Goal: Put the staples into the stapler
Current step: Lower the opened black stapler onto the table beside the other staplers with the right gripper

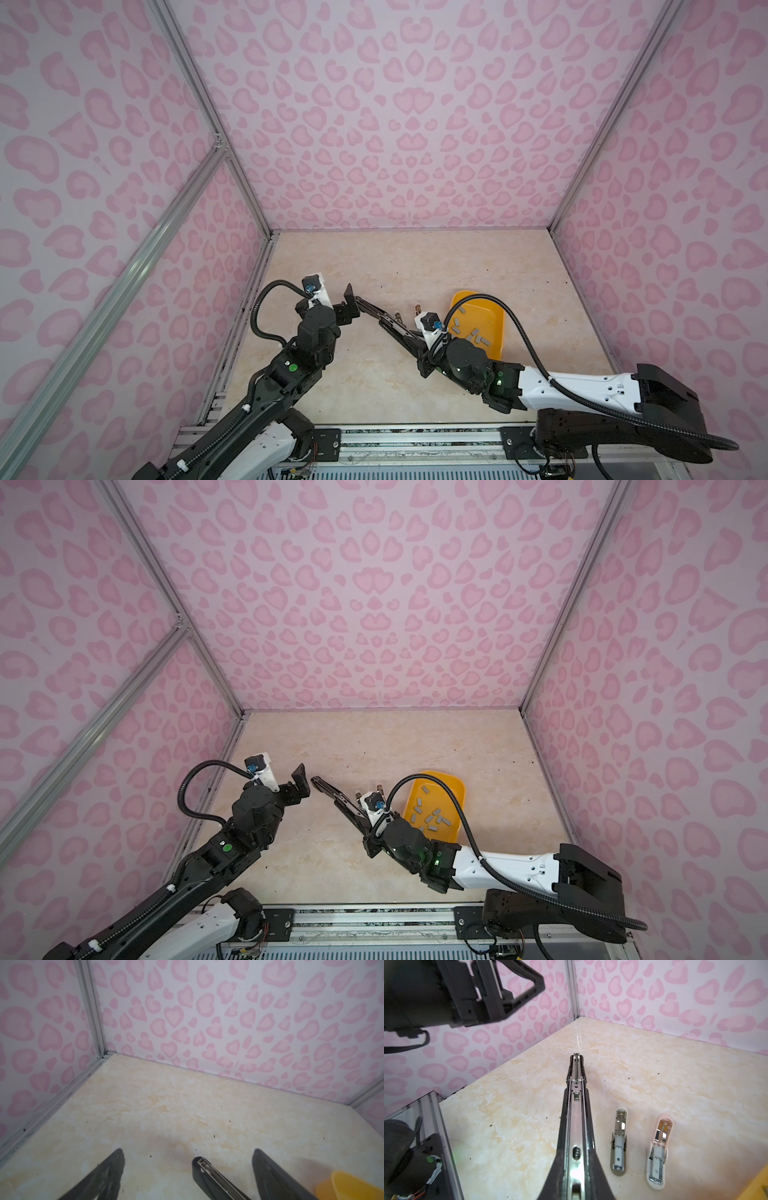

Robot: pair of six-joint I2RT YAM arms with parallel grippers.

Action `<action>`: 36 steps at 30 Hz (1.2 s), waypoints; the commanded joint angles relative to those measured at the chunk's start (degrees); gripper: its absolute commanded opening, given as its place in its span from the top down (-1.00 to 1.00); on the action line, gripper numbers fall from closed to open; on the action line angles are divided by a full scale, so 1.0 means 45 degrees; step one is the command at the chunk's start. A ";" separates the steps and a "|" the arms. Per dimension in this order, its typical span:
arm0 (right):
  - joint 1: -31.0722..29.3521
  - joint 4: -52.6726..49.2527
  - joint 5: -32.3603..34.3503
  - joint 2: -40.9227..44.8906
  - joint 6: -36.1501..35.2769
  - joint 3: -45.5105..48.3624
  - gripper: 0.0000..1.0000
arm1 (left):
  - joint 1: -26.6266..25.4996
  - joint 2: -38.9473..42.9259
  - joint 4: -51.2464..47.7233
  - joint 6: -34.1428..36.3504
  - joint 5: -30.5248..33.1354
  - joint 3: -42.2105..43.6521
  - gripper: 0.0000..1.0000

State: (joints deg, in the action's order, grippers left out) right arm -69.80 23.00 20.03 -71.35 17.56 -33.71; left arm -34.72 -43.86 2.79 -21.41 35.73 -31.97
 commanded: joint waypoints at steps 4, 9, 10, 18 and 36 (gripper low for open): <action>-0.0997 0.1424 0.5158 -0.2420 0.2190 -0.1766 1.00 | 0.0013 0.1250 0.0169 -0.0349 0.1495 0.0563 -0.93; -0.1105 0.1831 0.6339 -0.5200 0.2919 -0.3271 1.00 | 0.0004 0.1464 0.0054 -0.0496 0.1402 0.0644 -0.94; -0.1100 0.2036 0.6432 -0.5687 0.2867 -0.3504 1.00 | 0.0018 0.1462 0.0044 -0.0516 0.1369 0.0646 -0.93; -0.1071 0.1714 0.6014 -0.8918 0.3291 -0.5588 1.00 | 0.0001 0.1416 -0.0020 -0.0457 0.1447 0.0584 -0.93; -0.1288 0.2787 0.5654 -1.0572 0.3089 -0.4939 0.97 | 0.0019 0.1638 -0.0091 -0.0685 0.1670 0.0673 -0.93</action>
State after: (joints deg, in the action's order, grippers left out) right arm -75.64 30.79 44.93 -118.39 31.88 -56.80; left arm -34.68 -36.86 2.33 -23.31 42.06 -29.06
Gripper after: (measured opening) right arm 0.156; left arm 0.967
